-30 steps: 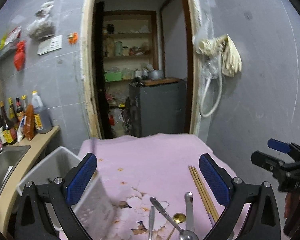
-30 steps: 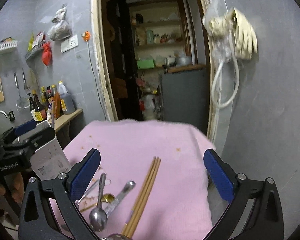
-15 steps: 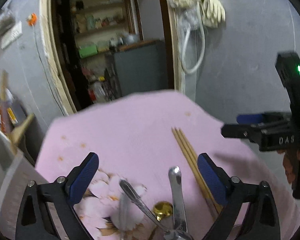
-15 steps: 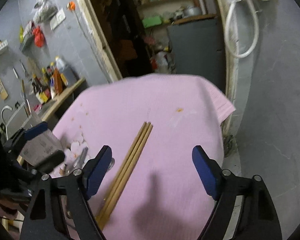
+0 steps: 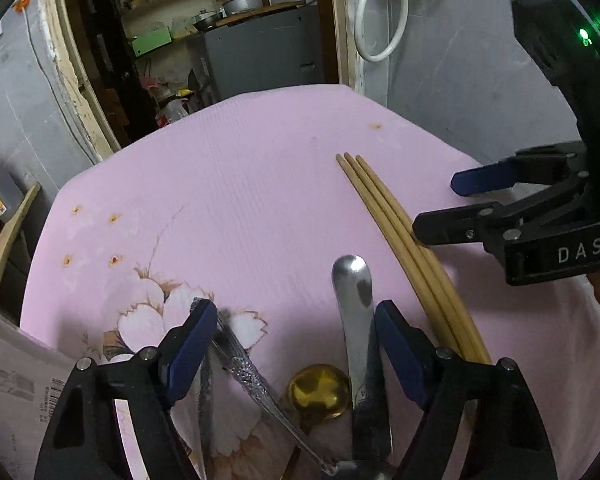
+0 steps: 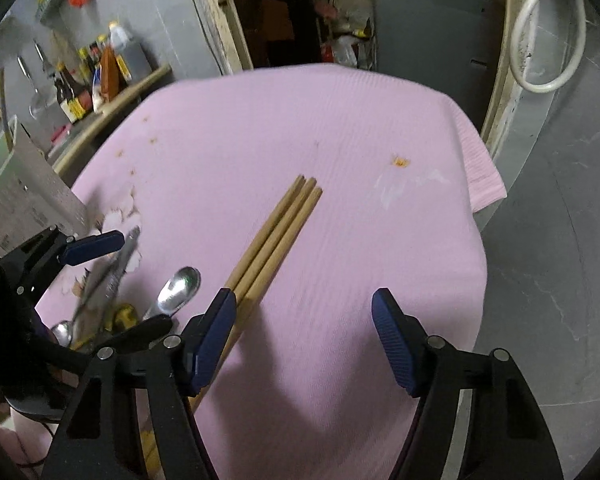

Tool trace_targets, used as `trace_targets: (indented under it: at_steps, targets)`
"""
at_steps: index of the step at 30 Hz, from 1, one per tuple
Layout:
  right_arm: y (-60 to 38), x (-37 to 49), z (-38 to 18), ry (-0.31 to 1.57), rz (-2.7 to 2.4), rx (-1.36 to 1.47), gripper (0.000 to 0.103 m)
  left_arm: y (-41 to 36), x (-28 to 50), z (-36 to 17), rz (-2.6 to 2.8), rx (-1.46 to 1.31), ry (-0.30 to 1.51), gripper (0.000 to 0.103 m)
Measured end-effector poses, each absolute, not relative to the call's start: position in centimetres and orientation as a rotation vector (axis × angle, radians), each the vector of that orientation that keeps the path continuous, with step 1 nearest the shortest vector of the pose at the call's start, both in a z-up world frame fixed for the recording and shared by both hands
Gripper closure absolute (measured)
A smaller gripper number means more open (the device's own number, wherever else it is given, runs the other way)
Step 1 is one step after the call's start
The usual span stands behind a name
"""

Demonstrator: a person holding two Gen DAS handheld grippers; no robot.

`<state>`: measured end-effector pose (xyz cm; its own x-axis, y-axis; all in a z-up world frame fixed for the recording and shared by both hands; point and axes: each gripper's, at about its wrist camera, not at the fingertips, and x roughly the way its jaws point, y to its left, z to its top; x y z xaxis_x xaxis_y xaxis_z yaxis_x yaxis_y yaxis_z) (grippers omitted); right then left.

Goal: Organize utensils
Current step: 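Close the right tool on a chopstick while the left tool grips a silver spoon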

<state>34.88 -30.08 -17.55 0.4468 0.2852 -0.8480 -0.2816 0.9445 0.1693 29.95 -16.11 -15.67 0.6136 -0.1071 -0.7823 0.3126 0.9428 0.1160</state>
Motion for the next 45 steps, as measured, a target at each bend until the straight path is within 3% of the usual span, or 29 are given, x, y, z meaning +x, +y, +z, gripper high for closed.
trace_targets:
  at_steps: [4,13,19,21,25,29,36,40,45]
  targets:
    - [-29.8,35.0,-17.4,1.08,0.348,-0.015,0.038,-16.0,30.0,-15.6,-0.244,0.248,0.878,0.024]
    - [-28.8,35.8,-17.0,1.207,0.248,-0.045,0.038,-14.6,31.0,-15.3,-0.24,0.213,0.904,0.039]
    - [-27.4,36.4,-16.9,1.266,0.231,-0.038,0.039,-14.4,31.5,-15.0,-0.263,0.164,0.943,0.056]
    - [-26.6,36.5,-16.9,1.276,0.227,-0.068,0.039,-14.6,31.7,-15.0,-0.286,0.155,0.959,0.066]
    - [-25.8,35.9,-17.2,1.304,0.182,-0.126,0.039,-14.3,32.1,-15.2,-0.293,0.11,0.983,0.069]
    - [-26.7,34.9,-17.1,1.319,0.156,-0.13,0.04,-13.9,32.2,-15.2,-0.314,0.085,0.997,0.08]
    - [-27.9,34.1,-16.1,1.334,0.174,-0.062,0.063,-12.1,33.7,-15.3,-0.375,-0.068,1.086,0.083]
    - [-27.6,34.2,-15.6,1.328,0.19,0.03,0.083,-11.5,34.8,-15.6,-0.389,-0.151,1.13,0.083]
    - [-27.6,33.8,-15.9,1.321,0.228,0.184,0.091,-11.4,34.8,-15.8,-0.379,-0.161,1.14,0.088]
